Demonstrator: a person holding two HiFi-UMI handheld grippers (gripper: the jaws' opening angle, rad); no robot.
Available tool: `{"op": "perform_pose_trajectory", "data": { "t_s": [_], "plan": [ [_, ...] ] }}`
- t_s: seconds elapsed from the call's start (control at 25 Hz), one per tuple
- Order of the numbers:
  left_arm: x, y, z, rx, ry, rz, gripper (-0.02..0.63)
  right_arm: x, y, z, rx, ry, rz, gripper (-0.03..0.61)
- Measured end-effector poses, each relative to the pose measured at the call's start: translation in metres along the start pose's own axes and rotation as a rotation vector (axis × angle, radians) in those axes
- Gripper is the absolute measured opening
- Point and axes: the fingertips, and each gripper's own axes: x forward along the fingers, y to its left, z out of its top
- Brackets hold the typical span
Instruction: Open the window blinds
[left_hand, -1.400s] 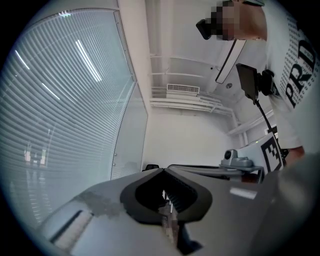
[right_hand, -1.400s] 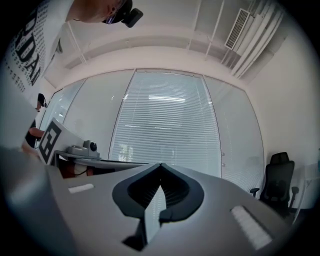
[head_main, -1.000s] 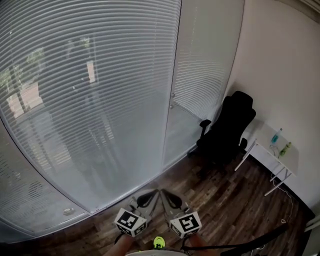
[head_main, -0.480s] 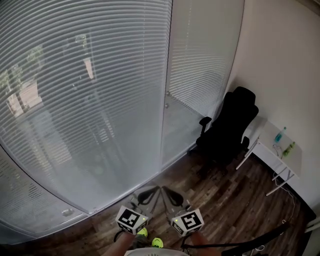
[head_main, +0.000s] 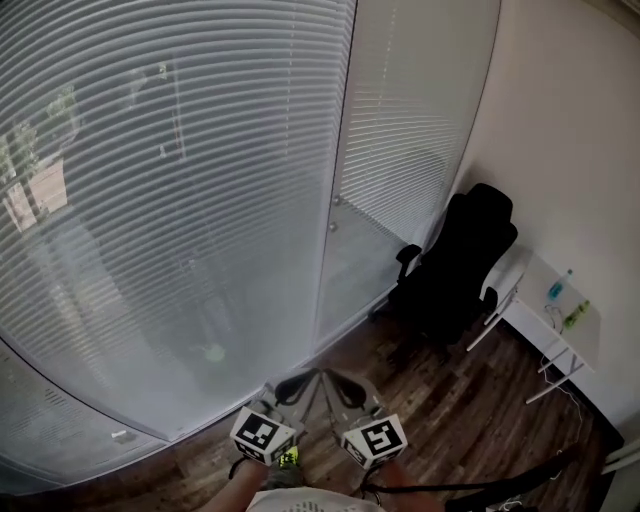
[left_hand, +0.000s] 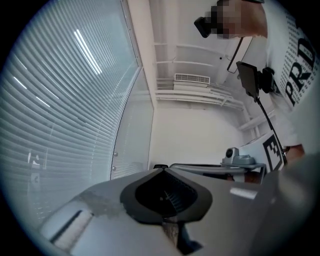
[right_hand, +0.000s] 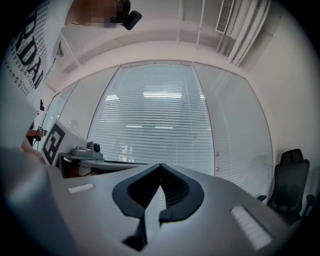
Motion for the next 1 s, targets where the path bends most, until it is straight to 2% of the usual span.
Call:
{"op": "perform_pose_trajectory", "data": {
  "t_s": [0.24,0.6,0.84,1.0],
  "plan": [
    [0.026,0.039,0.021,0.025,-0.023,-0.019,-0.009,0.042,-0.023,0.013,-0.038,-0.016,-0.013,0.008],
    [0.065,0.097,0.037,0.018,-0.044,-0.033,-0.009,0.103,-0.06,0.015,-0.064,-0.001,-0.032,0.008],
    [0.076,0.121,0.024,0.014,-0.051,-0.073,-0.009,0.129,-0.07,0.001,-0.088,0.014,-0.047,0.008],
    [0.077,0.12,0.022,0.0,-0.049,-0.077,-0.009,0.128,-0.071,0.002,-0.084,0.03,-0.054,0.008]
  ]
}}
